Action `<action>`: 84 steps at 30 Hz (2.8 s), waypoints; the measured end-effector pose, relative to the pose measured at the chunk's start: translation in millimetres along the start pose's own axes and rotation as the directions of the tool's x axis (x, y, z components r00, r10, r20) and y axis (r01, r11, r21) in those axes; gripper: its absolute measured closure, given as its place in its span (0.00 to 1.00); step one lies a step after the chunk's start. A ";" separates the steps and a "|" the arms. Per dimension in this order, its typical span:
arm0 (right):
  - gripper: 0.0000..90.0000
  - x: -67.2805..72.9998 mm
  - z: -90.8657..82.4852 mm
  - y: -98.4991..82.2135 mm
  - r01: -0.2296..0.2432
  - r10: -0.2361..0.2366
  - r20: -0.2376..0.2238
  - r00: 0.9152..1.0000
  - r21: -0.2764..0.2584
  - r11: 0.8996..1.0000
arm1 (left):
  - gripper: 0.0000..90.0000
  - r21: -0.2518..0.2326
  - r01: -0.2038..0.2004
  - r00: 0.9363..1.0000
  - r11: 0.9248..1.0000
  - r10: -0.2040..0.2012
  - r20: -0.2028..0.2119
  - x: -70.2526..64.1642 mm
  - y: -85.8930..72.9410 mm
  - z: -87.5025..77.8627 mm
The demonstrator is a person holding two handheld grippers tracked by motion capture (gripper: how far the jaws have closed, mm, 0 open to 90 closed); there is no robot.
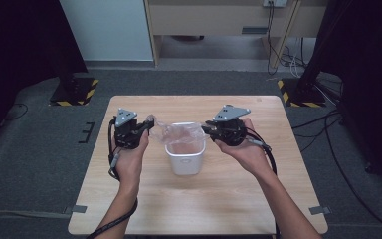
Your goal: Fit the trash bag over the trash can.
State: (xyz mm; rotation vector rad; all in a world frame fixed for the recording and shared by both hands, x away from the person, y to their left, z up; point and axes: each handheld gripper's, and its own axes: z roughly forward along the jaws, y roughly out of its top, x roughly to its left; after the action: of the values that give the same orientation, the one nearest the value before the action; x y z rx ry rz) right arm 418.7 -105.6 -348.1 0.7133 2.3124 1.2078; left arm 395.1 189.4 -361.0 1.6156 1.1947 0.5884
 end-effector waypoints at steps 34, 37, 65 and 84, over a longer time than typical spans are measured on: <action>1.00 -12.2 -0.6 2.6 -0.089 0.089 -0.001 0.996 0.006 0.996 | 0.99 0.033 -0.004 1.000 0.999 0.003 0.023 -2.6 0.7 13.5; 1.00 -17.4 2.8 0.9 -0.112 0.112 0.007 0.994 0.029 0.993 | 0.99 0.031 0.015 1.000 0.999 -0.016 0.025 0.4 -0.9 15.2; 1.00 -44.3 46.8 -21.8 -0.193 0.195 0.001 0.981 0.165 0.967 | 0.97 0.119 0.039 0.999 0.992 -0.038 -0.008 8.7 -15.6 55.6; 1.00 -44.2 64.1 -31.6 -0.212 0.225 -0.041 0.974 0.206 0.955 | 0.97 0.144 0.115 0.993 0.983 -0.114 -0.015 16.5 -29.9 68.9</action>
State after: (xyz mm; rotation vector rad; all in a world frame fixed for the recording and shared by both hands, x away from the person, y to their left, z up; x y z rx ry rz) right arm 482.9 -108.9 -402.3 1.0396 2.4850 1.1124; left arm 445.6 175.2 -417.3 1.6536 1.3522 0.4427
